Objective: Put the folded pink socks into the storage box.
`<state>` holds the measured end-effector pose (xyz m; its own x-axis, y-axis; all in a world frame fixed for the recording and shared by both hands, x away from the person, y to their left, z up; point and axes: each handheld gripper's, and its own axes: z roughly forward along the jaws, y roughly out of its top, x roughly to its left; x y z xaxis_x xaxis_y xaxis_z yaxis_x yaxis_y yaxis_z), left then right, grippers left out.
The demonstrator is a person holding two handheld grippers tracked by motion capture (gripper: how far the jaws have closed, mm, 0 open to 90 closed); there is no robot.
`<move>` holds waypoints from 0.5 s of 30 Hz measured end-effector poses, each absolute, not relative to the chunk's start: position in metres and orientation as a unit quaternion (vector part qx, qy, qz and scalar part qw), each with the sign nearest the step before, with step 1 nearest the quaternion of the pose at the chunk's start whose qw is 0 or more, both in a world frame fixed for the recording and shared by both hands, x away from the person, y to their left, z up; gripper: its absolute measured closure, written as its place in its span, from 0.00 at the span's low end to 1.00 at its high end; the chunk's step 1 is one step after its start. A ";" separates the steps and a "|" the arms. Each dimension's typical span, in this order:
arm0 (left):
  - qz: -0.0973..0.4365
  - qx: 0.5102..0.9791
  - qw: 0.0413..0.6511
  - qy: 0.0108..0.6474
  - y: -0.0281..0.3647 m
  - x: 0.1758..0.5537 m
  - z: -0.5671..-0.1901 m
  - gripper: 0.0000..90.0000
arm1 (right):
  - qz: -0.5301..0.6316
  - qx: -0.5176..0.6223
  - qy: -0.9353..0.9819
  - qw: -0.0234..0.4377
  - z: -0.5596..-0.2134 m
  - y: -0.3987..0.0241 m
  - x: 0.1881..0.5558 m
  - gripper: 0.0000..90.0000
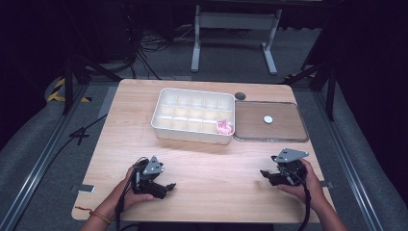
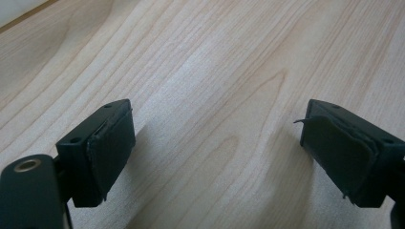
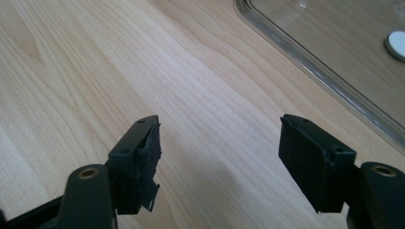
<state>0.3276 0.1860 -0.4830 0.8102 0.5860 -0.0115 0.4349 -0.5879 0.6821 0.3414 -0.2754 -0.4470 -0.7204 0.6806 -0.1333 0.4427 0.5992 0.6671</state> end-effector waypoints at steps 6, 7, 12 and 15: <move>0.108 0.885 0.350 0.289 0.186 0.328 -0.483 0.13 | 0.312 0.338 0.868 0.187 -0.456 -0.289 0.335 0.33; 0.107 0.885 0.350 0.288 0.186 0.328 -0.483 0.13 | 0.317 0.337 0.867 0.184 -0.458 -0.293 0.333 0.32; 0.108 0.885 0.350 0.289 0.186 0.328 -0.483 0.13 | 0.332 0.341 0.862 0.174 -0.464 -0.300 0.327 0.29; 0.107 0.885 0.350 0.289 0.186 0.328 -0.483 0.13 | 0.334 0.344 0.860 0.174 -0.468 -0.304 0.323 0.28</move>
<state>0.3276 0.1860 -0.4829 0.8103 0.5859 -0.0119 0.4355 -0.5886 0.6811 0.3233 -0.3039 -0.4681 -0.7025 0.7082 -0.0702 0.4752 0.5401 0.6946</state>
